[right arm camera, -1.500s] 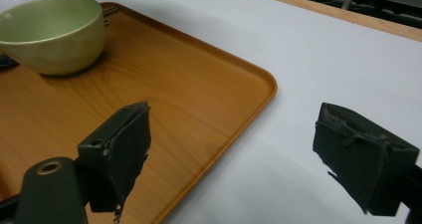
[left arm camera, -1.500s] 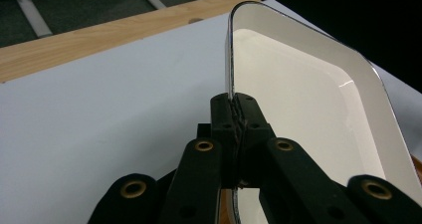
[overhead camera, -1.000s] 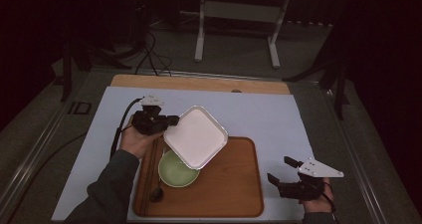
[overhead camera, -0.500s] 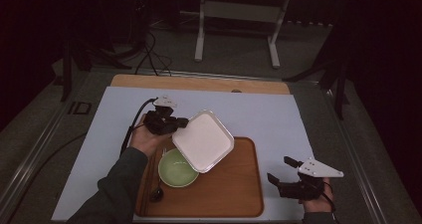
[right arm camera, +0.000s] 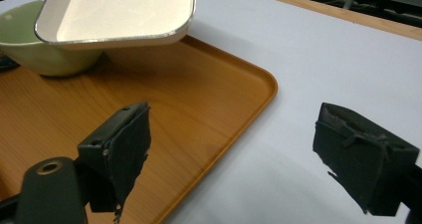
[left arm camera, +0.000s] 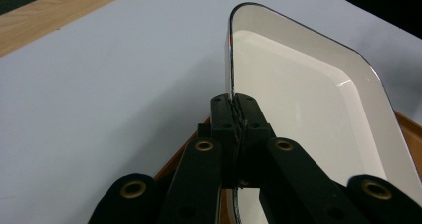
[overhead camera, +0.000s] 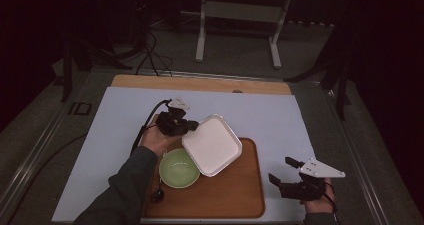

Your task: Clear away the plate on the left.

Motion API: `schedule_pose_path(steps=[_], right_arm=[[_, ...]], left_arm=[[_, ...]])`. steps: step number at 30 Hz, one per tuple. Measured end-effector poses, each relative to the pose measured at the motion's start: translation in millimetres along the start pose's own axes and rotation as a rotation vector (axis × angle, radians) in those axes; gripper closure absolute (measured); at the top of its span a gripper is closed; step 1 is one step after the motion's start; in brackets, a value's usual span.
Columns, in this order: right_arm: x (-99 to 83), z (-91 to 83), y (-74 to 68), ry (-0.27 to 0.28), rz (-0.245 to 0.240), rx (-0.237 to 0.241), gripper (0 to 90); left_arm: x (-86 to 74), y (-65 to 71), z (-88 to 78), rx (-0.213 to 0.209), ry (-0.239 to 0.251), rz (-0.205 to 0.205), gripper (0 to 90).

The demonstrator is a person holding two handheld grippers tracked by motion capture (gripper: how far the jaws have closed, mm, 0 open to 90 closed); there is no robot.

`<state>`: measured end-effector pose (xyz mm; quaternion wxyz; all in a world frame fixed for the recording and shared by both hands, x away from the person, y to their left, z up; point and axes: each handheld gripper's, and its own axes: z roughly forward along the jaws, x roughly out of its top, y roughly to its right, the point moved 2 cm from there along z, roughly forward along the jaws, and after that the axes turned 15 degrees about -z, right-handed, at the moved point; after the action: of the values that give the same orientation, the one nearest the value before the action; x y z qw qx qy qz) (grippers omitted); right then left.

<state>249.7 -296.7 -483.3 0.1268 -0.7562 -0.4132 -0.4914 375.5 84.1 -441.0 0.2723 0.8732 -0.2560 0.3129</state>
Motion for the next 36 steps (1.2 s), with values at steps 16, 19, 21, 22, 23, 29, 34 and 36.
schedule_pose_path(steps=[16, 19, 21, 22, 23, 29, 34, 36], right_arm=[[0.2, -0.7, 0.4, 0.002, 0.001, -0.002, 14.5], [0.3, -0.5, 0.3, 0.002, 0.001, -0.002, 14.5], [0.4, -0.7, 0.3, 0.003, 0.000, -0.003, 14.6], [0.3, -0.8, 0.4, 0.003, 0.000, -0.002, 14.6], [0.3, -0.9, 0.5, 0.004, 0.001, -0.002, 14.6], [0.3, -1.2, 0.8, 0.005, 0.000, -0.003, 14.5], [0.3, -1.5, 0.9, 0.004, 0.001, -0.004, 14.6], [0.2, -1.3, 0.9, 0.004, 0.001, -0.003, 14.5]], left_arm=[[2.0, 20.6, 29.7, -0.014, -0.085, 0.073, 89.5], [0.5, 26.9, 38.0, -0.007, -0.118, 0.100, 89.5], [-0.9, 31.4, 43.1, -0.013, -0.133, 0.114, 89.5], [-1.5, 33.1, 45.3, -0.016, -0.141, 0.121, 89.5], [-2.0, 34.9, 47.4, -0.017, -0.146, 0.125, 89.5], [-4.0, 41.2, 56.7, -0.036, -0.164, 0.137, 89.5], [-5.9, 43.6, 61.7, -0.050, -0.167, 0.129, 89.4], [-6.3, 44.4, 63.0, -0.052, -0.168, 0.132, 89.4]])
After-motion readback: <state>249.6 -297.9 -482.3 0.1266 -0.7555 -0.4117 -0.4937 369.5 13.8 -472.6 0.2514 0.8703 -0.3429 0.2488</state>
